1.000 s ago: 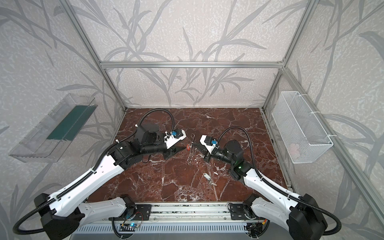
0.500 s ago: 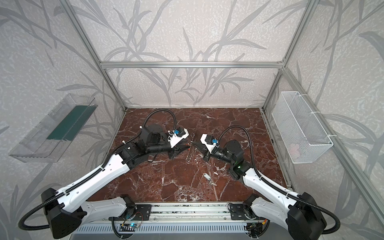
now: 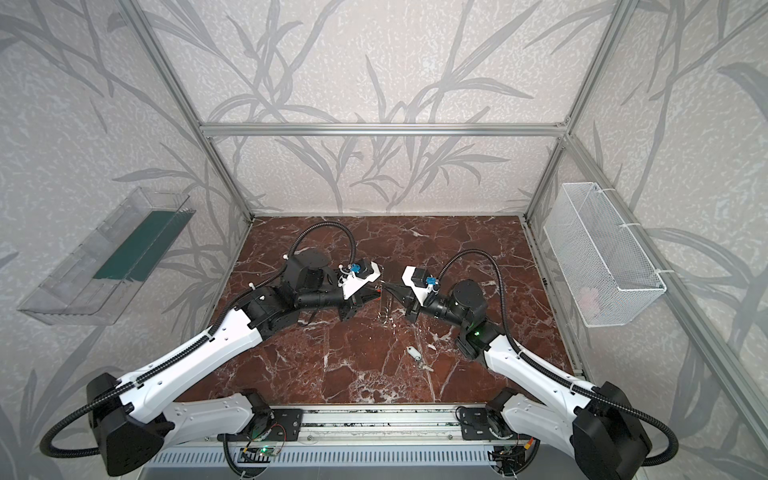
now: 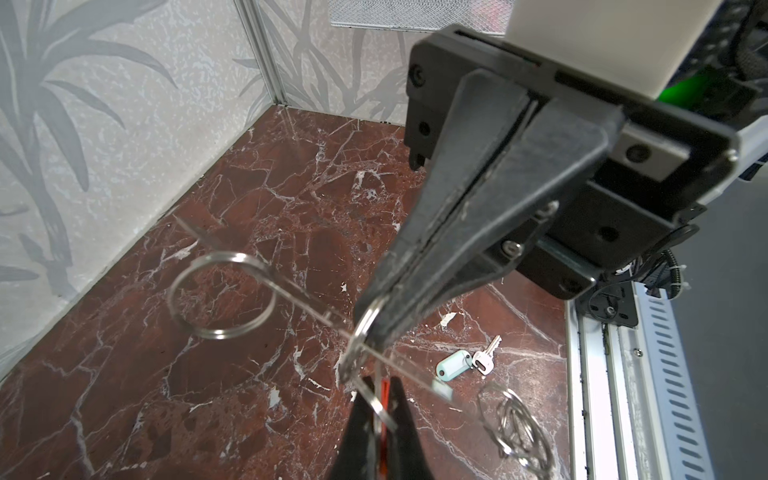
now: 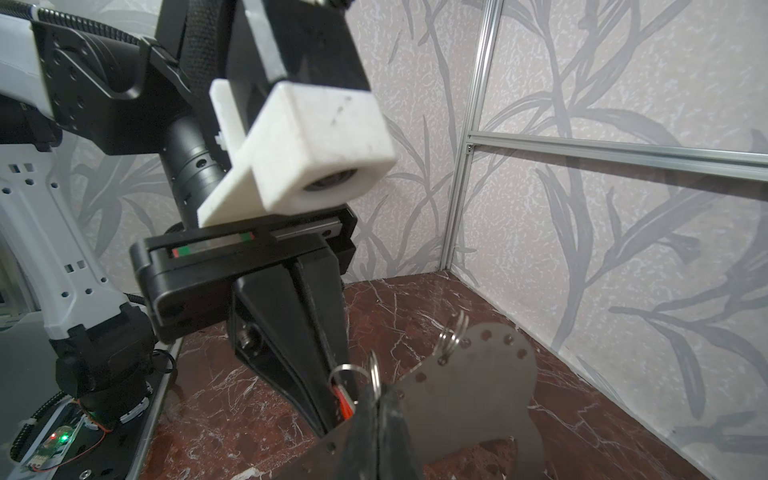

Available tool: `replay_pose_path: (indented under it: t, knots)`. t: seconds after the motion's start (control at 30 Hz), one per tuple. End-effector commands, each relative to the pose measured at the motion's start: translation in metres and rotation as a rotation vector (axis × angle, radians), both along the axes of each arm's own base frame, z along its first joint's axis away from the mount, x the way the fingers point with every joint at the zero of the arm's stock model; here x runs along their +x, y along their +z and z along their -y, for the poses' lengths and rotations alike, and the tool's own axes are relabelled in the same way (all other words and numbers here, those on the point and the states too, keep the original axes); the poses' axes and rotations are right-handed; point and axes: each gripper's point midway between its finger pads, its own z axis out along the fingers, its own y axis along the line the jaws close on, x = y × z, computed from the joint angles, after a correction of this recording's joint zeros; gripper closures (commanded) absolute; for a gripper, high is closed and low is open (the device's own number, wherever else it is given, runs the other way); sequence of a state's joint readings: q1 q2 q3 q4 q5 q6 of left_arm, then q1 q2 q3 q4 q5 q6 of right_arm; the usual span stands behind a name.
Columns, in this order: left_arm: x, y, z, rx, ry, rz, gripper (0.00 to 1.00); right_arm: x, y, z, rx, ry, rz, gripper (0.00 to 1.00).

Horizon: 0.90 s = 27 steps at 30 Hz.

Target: Put the keys on the keyring

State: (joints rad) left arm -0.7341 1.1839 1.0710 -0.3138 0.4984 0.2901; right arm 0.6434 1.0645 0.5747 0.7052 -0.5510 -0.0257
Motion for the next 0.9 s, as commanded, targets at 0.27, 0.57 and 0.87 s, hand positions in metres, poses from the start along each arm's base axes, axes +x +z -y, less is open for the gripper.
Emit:
replay_pose_path:
  t: [0.27, 0.57, 0.87]
  knots:
    - [-0.012, 0.004, 0.013, 0.044, -0.128, 0.035, 1.0, -0.005, 0.014, -0.003, 0.065, 0.033, 0.025, 1.0]
    - [-0.001, 0.013, -0.007, 0.08, -0.02, 0.121, 0.75, -0.005, 0.003, -0.001, 0.037, 0.03, 0.013, 1.0]
    - [0.0, 0.028, -0.034, 0.111, 0.025, 0.186, 0.73, -0.005, -0.006, -0.002, 0.028, 0.059, -0.001, 1.0]
